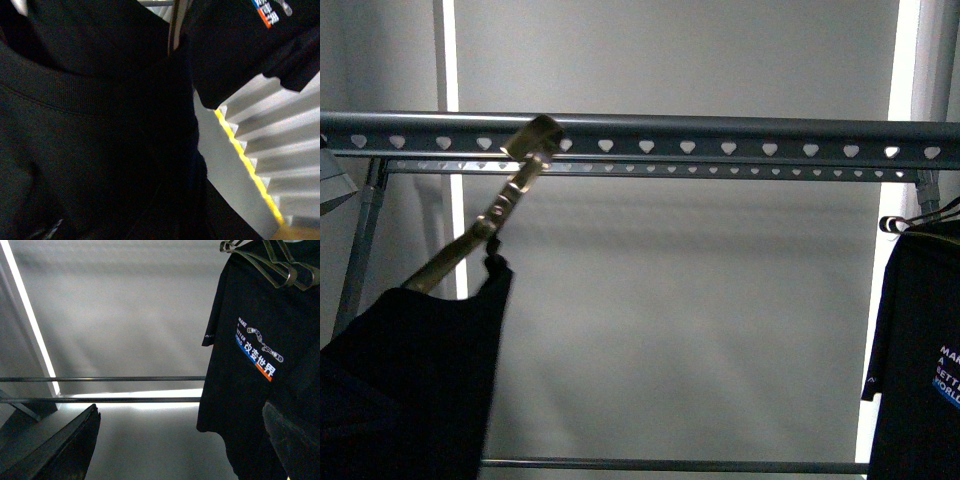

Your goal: Hang clothes on hanger

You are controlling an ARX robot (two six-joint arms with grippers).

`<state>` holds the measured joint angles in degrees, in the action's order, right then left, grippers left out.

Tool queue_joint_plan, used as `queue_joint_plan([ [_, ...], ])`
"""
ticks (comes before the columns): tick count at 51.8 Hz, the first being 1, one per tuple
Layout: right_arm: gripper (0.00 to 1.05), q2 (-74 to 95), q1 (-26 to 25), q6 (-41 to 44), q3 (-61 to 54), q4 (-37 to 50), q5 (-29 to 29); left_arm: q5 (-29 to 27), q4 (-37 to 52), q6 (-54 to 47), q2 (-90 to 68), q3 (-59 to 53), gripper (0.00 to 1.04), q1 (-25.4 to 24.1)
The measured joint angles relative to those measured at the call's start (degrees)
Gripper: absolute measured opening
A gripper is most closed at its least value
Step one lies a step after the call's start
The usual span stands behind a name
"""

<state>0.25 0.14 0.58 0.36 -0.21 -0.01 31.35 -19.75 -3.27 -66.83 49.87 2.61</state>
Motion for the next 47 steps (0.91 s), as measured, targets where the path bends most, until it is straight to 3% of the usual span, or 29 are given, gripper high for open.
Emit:
queue_joint_plan([
  [16,0.97,0.00,0.00,0.00,0.00,0.00,-0.02,7.67,-9.44,-26.97,-5.84,10.40,0.04,2.01],
  [27,0.97,0.00,0.00,0.00,0.00,0.00,-0.02,10.32,-12.61,-53.75,-13.33,20.06,0.04,2.84],
  [47,0.97,0.00,0.00,0.00,0.00,0.00,-0.02,-0.37,2.54,-87.10,-26.36,33.88,0.04,8.96],
])
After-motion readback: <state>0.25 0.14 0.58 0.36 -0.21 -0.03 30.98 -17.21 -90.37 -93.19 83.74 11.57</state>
